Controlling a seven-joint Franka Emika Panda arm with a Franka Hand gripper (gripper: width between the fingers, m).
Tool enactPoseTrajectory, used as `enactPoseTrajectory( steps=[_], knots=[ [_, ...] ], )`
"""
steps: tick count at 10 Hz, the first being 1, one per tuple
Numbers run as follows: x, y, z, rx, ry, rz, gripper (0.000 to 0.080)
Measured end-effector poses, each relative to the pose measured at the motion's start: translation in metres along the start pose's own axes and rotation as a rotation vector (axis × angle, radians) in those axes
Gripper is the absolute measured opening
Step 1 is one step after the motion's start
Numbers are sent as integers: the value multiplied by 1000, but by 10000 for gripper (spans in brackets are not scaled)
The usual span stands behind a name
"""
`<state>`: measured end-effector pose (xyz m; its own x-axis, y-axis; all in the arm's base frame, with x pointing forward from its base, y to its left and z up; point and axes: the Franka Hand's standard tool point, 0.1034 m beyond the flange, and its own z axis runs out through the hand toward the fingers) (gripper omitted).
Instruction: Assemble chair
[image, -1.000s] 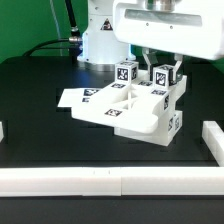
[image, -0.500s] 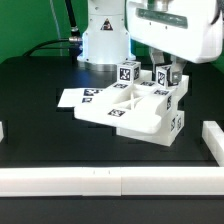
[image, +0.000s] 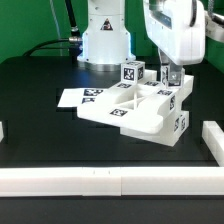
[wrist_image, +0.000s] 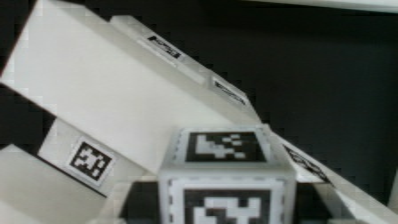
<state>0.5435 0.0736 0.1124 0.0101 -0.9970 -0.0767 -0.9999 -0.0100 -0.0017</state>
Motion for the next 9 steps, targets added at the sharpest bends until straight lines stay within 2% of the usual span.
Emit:
enactPoseTrajectory(
  steps=[4,6,7,8,9],
  knots=[
    [-5,0,0,0,-23,253,287],
    [-6,0,0,0,-23,239,287],
    [-6,0,0,-1,-23,203,473],
    [-5,2,1,-16,-24,166,473],
    [-5,1,1,-19,-24,84,613]
  ],
)
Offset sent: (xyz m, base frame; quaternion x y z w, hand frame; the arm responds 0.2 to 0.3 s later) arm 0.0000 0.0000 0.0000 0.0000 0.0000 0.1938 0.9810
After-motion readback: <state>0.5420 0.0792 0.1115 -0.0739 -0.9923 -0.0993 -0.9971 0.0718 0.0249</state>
